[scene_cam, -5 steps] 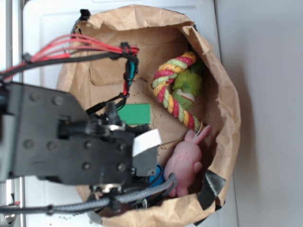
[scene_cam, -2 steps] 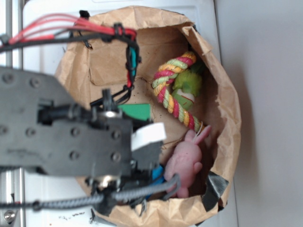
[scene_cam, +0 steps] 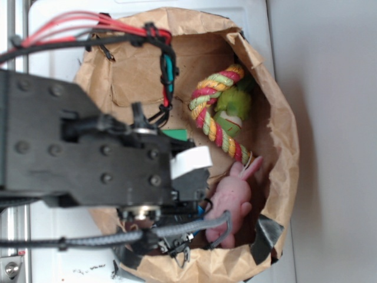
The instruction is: Grab the blue block.
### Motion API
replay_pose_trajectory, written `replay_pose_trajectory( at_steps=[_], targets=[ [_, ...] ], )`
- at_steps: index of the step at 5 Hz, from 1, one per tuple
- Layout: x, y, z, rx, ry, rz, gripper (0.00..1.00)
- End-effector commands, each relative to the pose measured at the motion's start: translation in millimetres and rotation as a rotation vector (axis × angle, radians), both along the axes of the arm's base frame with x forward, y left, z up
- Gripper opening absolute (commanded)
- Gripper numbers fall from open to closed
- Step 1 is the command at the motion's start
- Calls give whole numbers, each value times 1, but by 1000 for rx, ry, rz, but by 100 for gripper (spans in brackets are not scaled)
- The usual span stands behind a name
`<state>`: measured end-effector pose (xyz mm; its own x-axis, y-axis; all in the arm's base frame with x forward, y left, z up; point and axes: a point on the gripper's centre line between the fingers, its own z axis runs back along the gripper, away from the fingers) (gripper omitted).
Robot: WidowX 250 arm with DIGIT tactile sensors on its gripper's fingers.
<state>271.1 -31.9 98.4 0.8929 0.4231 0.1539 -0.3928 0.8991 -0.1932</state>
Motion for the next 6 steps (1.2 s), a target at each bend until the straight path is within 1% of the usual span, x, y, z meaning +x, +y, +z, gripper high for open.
replay_pose_trajectory(
  at_steps=[1,2,3,4,5,6],
  targets=[
    [25,12,0,34,-59,45,100],
    [25,6,-4,5,-50,17,100],
    [20,-1,0,-41,-27,-22,100],
    [16,-2,2,-71,-17,-56,100],
    [14,-3,2,-78,-13,-63,100],
    [17,-3,3,-120,-8,-14,100]
  ],
)
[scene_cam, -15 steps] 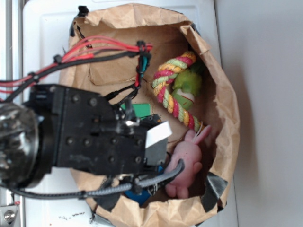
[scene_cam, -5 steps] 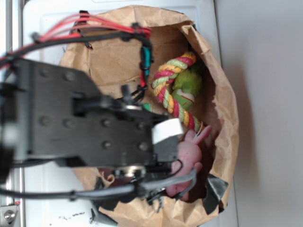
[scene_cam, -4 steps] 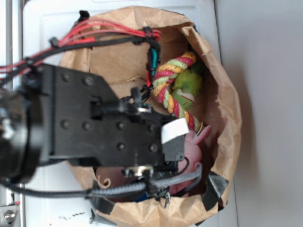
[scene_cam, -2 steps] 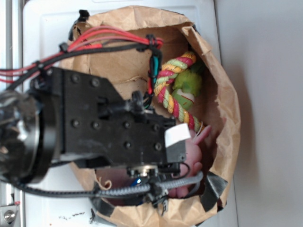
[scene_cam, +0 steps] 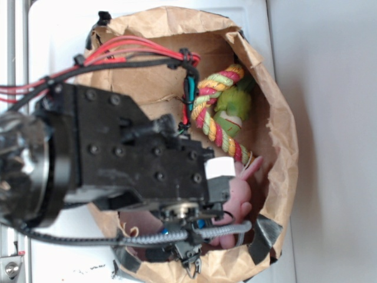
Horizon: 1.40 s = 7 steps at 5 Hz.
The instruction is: Grab the blue block.
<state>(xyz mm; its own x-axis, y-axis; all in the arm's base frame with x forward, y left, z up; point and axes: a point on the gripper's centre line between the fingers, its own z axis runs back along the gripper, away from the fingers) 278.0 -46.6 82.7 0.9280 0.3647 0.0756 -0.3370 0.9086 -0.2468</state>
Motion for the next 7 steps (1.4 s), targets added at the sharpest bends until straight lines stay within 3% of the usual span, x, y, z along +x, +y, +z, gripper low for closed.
replay_pose_trajectory(
  at_steps=[1,2,5,7],
  targets=[
    [9,12,18,-72,-62,85,100],
    [9,10,13,-109,-100,122,100],
    [4,-3,5,-125,-91,70,100],
    [12,-10,1,-150,-99,149,100]
  ],
)
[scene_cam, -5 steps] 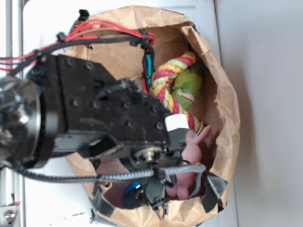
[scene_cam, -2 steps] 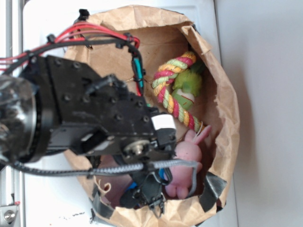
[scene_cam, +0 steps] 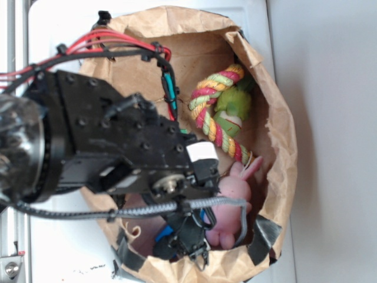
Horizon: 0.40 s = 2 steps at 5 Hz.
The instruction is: Grab the blue block.
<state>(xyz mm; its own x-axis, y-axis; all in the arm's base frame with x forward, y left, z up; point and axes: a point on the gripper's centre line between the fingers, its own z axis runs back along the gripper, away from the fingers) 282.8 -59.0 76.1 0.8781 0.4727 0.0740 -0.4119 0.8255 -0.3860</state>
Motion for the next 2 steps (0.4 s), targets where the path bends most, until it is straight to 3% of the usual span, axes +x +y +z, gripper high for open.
replay_pose_trajectory(
  at_steps=[1,2],
  targets=[
    [4,-3,2,-21,-63,74,100],
    [1,-9,-5,-26,-74,65,100]
  ],
)
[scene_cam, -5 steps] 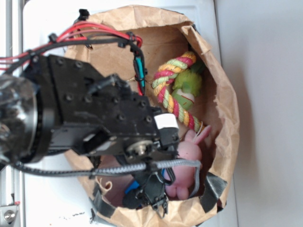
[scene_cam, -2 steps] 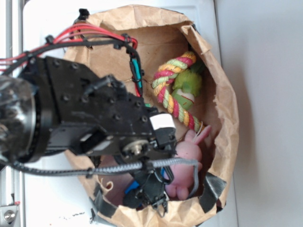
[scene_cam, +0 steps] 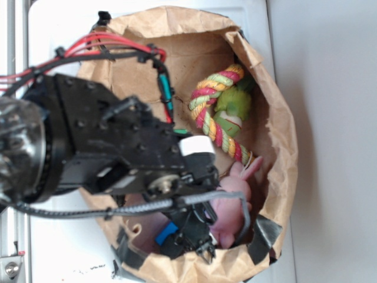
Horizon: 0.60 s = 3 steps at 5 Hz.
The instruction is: Grab the blue block.
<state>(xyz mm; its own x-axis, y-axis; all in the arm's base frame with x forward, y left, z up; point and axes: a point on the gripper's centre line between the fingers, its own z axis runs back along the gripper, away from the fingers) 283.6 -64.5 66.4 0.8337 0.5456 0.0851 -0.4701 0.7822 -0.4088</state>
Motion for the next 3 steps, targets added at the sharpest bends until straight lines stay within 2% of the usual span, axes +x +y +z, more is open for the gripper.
replay_pose_trajectory(
  at_steps=[1,3],
  targets=[
    [-4,-11,1,-7,-71,-31,100],
    [0,-28,-1,18,-62,-27,100]
  ],
)
